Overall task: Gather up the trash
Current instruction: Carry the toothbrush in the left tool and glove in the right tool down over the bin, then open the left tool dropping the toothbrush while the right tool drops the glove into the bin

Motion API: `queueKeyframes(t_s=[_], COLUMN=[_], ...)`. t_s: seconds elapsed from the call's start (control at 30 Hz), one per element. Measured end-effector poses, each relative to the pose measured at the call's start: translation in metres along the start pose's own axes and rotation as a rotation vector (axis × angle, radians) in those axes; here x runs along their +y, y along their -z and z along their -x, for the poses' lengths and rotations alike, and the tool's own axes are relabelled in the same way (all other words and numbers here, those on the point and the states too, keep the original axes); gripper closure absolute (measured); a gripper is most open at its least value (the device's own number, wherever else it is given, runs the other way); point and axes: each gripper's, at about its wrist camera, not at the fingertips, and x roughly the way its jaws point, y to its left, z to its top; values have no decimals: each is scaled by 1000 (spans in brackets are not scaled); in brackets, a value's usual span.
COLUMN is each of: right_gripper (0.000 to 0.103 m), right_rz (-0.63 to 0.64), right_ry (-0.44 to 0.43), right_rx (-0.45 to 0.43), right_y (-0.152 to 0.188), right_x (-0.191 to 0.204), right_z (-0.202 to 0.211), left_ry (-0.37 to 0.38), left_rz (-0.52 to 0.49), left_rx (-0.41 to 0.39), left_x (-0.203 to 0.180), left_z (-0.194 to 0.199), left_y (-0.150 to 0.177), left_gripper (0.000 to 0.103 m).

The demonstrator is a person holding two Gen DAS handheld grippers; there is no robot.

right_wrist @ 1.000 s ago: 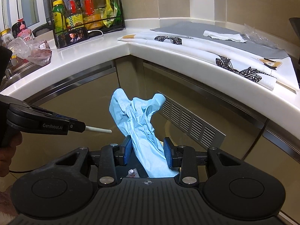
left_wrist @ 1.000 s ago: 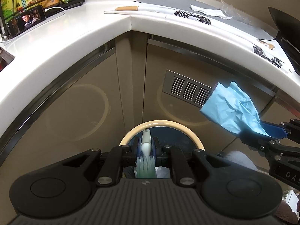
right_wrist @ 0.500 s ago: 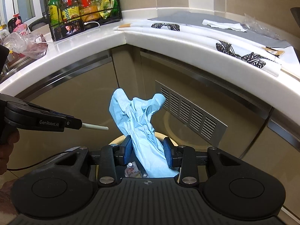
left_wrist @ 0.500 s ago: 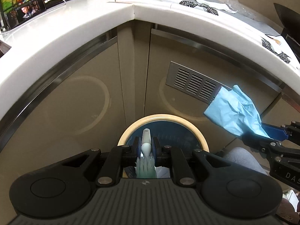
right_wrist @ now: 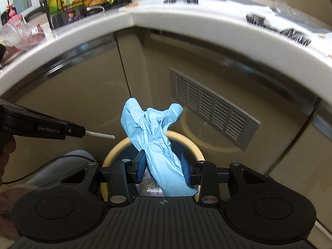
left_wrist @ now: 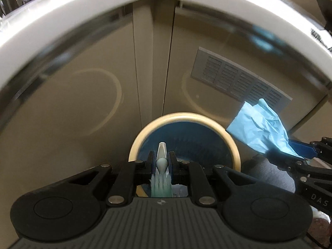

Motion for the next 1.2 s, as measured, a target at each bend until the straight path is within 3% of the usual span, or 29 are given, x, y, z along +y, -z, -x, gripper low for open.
queueKeyframes(t_s=[0.37, 0.63, 0.9, 1.2], right_gripper=[65, 64, 63, 62], right_rz=[-26, -51, -46, -59], right_ry=[20, 14, 35, 65], right_rx=[183, 284, 312, 371], right_y=[2, 6, 12, 21], right_x=[-11, -12, -13, -9], right_z=[-87, -126, -142, -171], left_ry=[1, -31, -47, -76], left_rz=[-10, -45, -53, -53], left_rx=[172, 278, 302, 380], left_x=[-12, -14, -20, -21], left_z=[-82, -134, -148, -173], left_y=[-4, 3, 5, 6], left_gripper=[91, 91, 90, 90])
